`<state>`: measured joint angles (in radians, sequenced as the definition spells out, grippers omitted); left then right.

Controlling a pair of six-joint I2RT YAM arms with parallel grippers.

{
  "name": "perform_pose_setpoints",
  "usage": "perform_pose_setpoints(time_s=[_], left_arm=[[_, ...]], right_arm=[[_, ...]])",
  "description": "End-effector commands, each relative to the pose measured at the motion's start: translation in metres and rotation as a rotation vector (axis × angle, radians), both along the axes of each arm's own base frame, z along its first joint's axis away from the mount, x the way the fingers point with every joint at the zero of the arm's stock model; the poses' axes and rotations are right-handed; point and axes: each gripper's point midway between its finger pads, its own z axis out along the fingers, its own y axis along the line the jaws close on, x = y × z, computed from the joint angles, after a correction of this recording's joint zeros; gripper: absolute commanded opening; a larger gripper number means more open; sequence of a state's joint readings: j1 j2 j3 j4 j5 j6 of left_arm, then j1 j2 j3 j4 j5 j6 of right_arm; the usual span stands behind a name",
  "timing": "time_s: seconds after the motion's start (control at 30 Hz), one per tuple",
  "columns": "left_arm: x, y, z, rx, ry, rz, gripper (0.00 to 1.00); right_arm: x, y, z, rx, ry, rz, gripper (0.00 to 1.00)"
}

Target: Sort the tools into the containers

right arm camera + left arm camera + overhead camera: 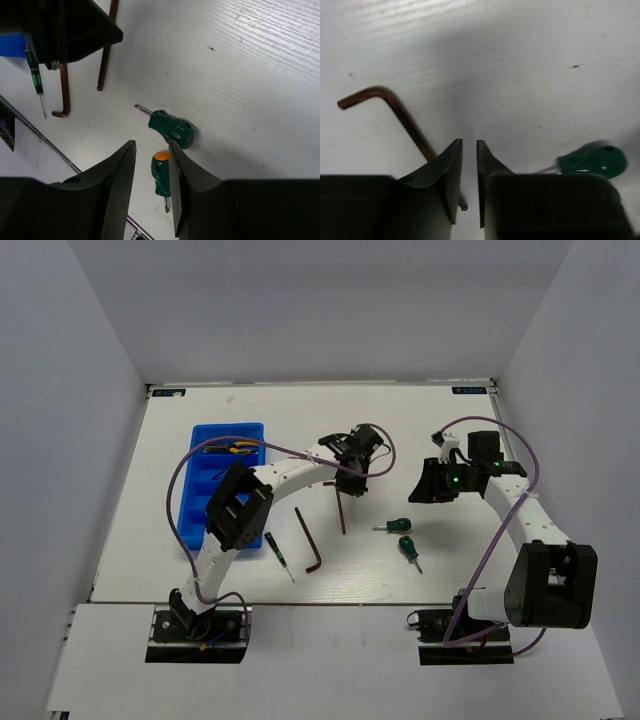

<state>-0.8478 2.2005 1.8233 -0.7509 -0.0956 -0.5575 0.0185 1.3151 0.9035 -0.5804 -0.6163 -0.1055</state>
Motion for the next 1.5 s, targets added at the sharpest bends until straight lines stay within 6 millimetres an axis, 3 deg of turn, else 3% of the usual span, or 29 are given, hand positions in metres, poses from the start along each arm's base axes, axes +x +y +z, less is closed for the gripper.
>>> perform_pose_setpoints(time_s=[0.0,0.1,0.3,0.9,0.93,1.07,1.1,1.23,1.3,1.43,1.47], left_arm=[[-0.009,0.036,0.008,0.109,-0.012,0.132,0.31],[-0.016,0.05,0.008,0.123,-0.018,0.182,0.33],[-0.018,0.054,0.007,0.121,-0.016,0.22,0.36],[-0.03,0.057,-0.036,0.117,0.088,0.232,0.36],[-0.03,0.057,-0.036,0.117,0.088,0.232,0.33],[-0.033,0.061,-0.041,0.144,0.102,0.221,0.0],[-0.035,0.066,-0.041,0.163,0.105,0.224,0.0],[-0.02,0.076,-0.005,0.199,-0.01,0.172,0.0],[-0.008,0.078,0.032,0.196,-0.107,0.12,0.0],[0.003,0.089,0.08,0.218,-0.244,0.027,0.0],[0.011,0.097,0.106,0.221,-0.316,-0.009,0.0]], right_arm=[[0.007,0.0,0.015,0.017,-0.029,-0.009,0.39],[0.006,0.002,0.016,0.026,-0.03,0.006,0.4],[0.005,0.003,0.018,0.033,-0.031,0.006,0.4],[0.008,-0.005,0.027,0.067,-0.05,-0.03,0.4],[0.008,-0.006,0.026,0.069,-0.045,-0.032,0.4],[0.007,-0.006,0.028,0.073,-0.049,-0.033,0.4],[0.008,-0.005,0.028,0.077,-0.05,-0.031,0.4],[0.006,-0.005,0.029,0.085,-0.044,-0.03,0.4],[0.006,-0.005,0.03,0.089,-0.049,-0.029,0.4],[0.007,-0.005,0.029,0.09,-0.047,-0.028,0.4],[0.006,-0.005,0.029,0.091,-0.046,-0.028,0.4]])
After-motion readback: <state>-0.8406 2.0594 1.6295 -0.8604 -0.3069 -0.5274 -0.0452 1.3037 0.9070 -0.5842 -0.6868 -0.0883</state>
